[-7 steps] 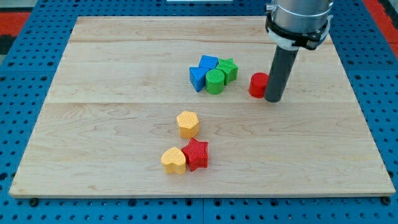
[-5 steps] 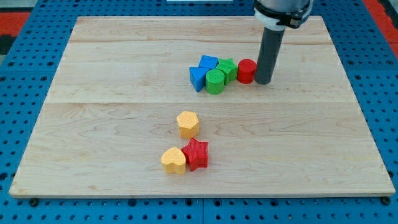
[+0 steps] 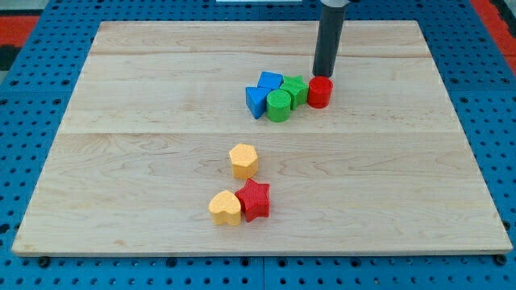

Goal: Move red circle slightly down

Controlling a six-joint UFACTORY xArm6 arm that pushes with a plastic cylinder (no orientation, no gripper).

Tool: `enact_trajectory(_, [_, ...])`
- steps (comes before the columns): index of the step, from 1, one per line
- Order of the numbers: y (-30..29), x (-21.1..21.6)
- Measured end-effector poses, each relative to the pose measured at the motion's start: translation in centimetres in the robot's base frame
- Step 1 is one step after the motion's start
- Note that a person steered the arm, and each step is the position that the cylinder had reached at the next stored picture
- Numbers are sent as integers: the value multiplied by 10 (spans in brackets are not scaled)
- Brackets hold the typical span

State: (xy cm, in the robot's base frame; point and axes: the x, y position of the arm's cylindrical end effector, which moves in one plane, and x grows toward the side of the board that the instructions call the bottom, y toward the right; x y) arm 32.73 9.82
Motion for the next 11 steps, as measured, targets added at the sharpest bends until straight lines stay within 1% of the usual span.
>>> enact_trajectory(3, [0,13])
enact_trajectory(4, [10,22])
enact_trajectory(9, [11,28])
enact_trajectory(11, [1,28])
